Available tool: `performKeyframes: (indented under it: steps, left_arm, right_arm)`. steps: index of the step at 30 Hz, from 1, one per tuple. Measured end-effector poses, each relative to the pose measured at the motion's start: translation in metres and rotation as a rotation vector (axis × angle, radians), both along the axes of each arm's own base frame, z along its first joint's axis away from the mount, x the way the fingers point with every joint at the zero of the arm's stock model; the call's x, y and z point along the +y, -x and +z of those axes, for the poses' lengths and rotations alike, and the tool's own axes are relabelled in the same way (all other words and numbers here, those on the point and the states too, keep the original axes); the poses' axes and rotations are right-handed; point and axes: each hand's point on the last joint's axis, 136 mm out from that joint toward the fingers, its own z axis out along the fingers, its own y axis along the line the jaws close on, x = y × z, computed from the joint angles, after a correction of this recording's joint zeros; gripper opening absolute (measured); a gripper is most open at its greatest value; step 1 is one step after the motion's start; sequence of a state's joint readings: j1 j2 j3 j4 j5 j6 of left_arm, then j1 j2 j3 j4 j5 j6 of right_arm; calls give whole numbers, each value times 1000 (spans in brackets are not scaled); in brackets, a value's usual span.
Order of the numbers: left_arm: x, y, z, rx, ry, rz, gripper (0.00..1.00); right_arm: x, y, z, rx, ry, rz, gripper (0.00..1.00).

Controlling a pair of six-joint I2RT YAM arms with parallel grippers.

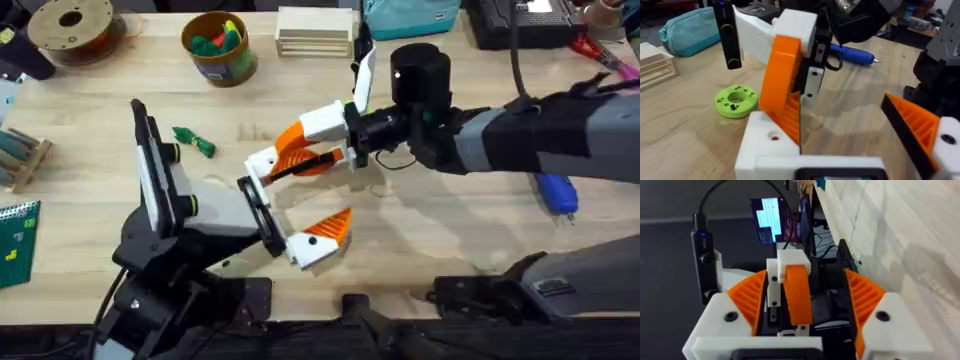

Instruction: Pick up the gripper from the table and insert it into the empty holder that is missing its gripper. Then pick up a screw, insert it into the mounting hole, and use the screwdriver to tighten it. Finally, clean up the table by picking up the vegetable and placing it into the bucket.

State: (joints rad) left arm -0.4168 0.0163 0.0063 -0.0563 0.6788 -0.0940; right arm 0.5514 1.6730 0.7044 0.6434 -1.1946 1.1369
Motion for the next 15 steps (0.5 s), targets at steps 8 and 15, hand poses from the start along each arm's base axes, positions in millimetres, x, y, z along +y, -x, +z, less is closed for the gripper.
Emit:
performKeyframes:
  steps: [8, 15]
  left_arm:
    - [0, 1, 0, 0, 0, -6, 985]
    - [-1, 1, 0, 0, 0, -6, 985]
  right_arm:
    - [-16, -30, -3, -7, 16, -115, 806]
    - [-50, -97, 14, -64, 46, -296, 811]
